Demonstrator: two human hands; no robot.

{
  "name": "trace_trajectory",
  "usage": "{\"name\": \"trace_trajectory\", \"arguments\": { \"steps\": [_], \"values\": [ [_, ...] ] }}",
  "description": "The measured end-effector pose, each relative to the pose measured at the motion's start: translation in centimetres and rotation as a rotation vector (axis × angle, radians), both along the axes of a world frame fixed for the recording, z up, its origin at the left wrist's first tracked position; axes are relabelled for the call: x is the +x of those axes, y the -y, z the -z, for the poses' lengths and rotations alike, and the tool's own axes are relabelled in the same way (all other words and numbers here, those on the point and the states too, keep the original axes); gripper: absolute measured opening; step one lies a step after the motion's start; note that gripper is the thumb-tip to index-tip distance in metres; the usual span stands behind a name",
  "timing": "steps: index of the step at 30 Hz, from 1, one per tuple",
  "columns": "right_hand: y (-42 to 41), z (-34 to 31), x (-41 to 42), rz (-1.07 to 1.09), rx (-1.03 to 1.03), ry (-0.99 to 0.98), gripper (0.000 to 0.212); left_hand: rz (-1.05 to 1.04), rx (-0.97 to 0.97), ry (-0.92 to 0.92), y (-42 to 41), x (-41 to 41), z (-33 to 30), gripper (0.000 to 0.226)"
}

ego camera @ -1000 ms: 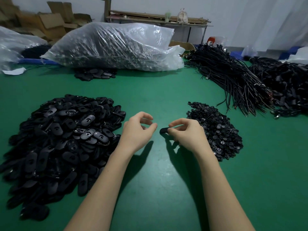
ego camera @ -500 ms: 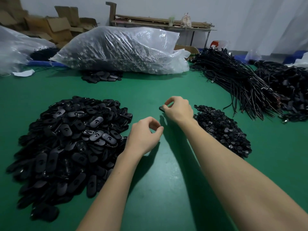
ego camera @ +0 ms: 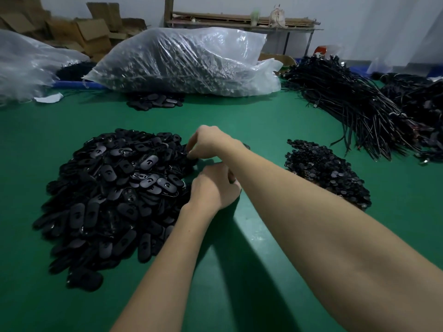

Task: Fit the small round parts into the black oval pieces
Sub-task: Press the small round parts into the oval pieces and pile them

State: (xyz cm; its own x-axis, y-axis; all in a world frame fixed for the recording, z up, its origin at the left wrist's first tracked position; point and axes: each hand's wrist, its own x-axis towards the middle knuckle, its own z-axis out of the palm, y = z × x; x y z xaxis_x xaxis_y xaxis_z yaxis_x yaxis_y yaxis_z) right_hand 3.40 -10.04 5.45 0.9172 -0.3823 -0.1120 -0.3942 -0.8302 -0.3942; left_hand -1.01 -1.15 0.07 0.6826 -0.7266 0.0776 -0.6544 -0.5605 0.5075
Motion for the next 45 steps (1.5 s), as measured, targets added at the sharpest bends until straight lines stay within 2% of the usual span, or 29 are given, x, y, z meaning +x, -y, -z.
{"name": "trace_trajectory", "arguments": {
  "steps": [2,3,6,8,9,11,14,18,22,27,29,33,39,42,45],
  "values": [
    [-0.9,0.5,0.5,0.043,-0.098,0.037,0.023,0.023,0.155,0.154,0.0,0.5,0.2,0.030],
    [-1.2,0.7,0.6,0.062,-0.133,0.073,0.024,0.033,0.184,0.178,0.0,0.7,0.4,0.036],
    [-1.4,0.8,0.7,0.108,-0.171,0.188,0.021,0.085,0.269,0.226,0.0,0.8,0.3,0.033],
    [-0.6,0.2,0.2,0.147,-0.139,0.246,0.021,0.064,0.123,0.101,0.0,1.0,0.3,0.010],
    [0.0,-0.1,-0.4,0.171,-0.099,0.263,0.021,0.022,0.019,0.029,0.1,1.1,0.5,0.008],
    [1.5,-0.4,-2.1,0.221,0.007,0.292,0.020,-0.004,-0.103,-0.048,0.2,1.2,0.6,0.018],
    [3.1,0.6,-6.0,0.281,0.090,0.324,0.017,-0.004,-0.140,-0.122,0.1,1.0,0.4,0.010],
    [3.7,2.3,-10.4,0.344,0.171,0.440,0.008,-0.010,-0.176,-0.120,0.2,1.0,0.5,0.006],
    [3.7,3.4,-12.4,0.339,0.230,0.511,0.007,-0.027,-0.313,-0.183,0.3,1.0,0.3,0.010],
    [3.3,5.1,-13.3,0.329,0.176,0.594,0.009,-0.035,-0.442,-0.546,1.0,0.5,-0.1,0.017],
    [3.1,5.1,-13.2,0.302,0.166,0.613,0.008,-0.100,-0.518,-0.608,1.2,0.2,-0.2,0.024],
    [3.3,4.7,-13.8,0.255,0.238,0.591,0.012,-0.233,-0.578,-0.465,1.1,0.4,0.1,0.028],
    [7.1,3.7,-17.4,0.523,-0.043,0.292,0.017,-0.246,-0.659,-0.603,0.7,0.9,0.0,0.019],
    [8.6,3.4,-18.9,0.654,-0.060,0.249,0.022,-0.244,-0.693,-0.644,0.9,0.5,0.1,0.006],
    [9.0,3.9,-19.4,0.743,0.001,0.191,0.028,-0.249,-0.703,-0.671,0.9,0.4,0.2,0.006]
  ]
}}
